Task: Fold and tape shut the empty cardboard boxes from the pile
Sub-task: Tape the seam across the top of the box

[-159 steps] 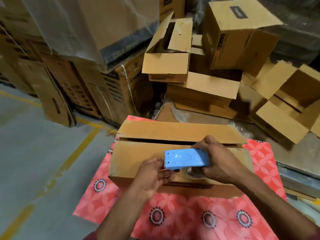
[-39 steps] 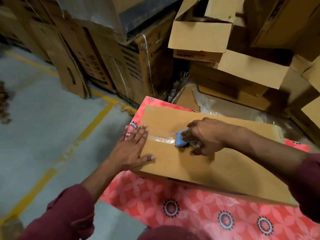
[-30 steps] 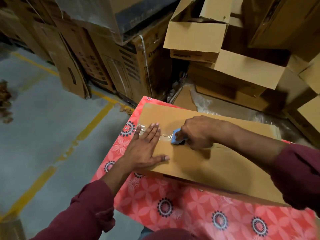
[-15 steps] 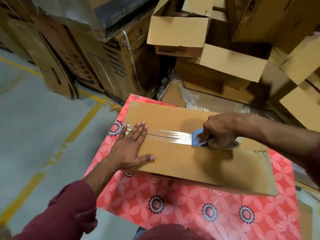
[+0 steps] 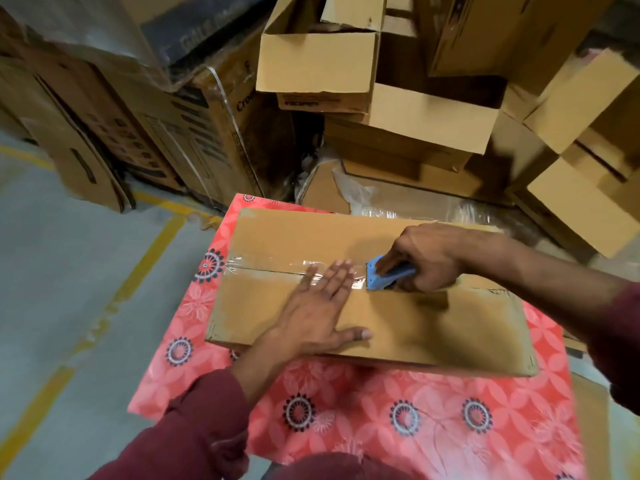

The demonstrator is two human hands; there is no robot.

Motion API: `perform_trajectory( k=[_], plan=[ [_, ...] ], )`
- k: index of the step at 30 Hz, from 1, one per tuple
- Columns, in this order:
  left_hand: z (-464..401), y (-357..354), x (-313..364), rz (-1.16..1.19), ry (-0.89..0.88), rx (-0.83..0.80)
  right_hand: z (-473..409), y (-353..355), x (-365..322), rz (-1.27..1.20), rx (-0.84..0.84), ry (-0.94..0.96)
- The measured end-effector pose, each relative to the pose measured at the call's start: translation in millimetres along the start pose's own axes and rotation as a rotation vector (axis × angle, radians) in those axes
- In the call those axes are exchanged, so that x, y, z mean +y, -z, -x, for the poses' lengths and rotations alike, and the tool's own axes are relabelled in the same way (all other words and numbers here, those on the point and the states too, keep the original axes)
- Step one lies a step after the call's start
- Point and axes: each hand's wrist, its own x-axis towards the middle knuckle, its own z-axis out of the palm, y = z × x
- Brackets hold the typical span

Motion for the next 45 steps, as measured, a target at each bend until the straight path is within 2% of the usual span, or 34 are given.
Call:
perform_trajectory(
  k=[4, 9, 13, 16, 19, 24, 26, 35, 41, 43, 45],
  plan=[
    [56, -11, -74, -0.010, 0.060, 0.055, -12, 0, -7, 0.017, -0.037, -0.001],
    [133, -15, -167, -0.064, 0.139, 0.063, -43, 11, -48, 0.061, -0.035, 0.109],
    [166, -12, -204, -0.067, 0.201, 0.046, -65, 9, -77, 0.095, 0.024, 0.182],
    [151, -14, -190, -0.044, 0.272, 0.044, -78, 2, -86, 0.209, 0.083, 0.231],
    [121, -13, -157, 0.005, 0.281, 0.037, -83, -1, -83, 0.252, 0.072, 0.198],
    [67, -8, -78, 0.010, 0.082, 0.006, -73, 5, -91, 0.248, 0.034, 0.124],
    [57, -11, -61, 0.004, 0.077, 0.004, -69, 6, -92, 0.268, 0.014, 0.096],
    [59, -13, -65, -0.002, 0.052, 0.012, -40, 16, -93, 0.230, -0.038, 0.002],
    [59, -17, -65, -0.014, 0.046, 0.006, 0, 11, -60, 0.273, -0.196, -0.123],
    [60, -14, -64, -0.017, 0.056, -0.009, 12, -1, -43, 0.266, -0.137, -0.128],
    [57, -7, -54, -0.037, 0.097, -0.061, 19, -16, -30, 0.311, -0.046, -0.031]
  ],
)
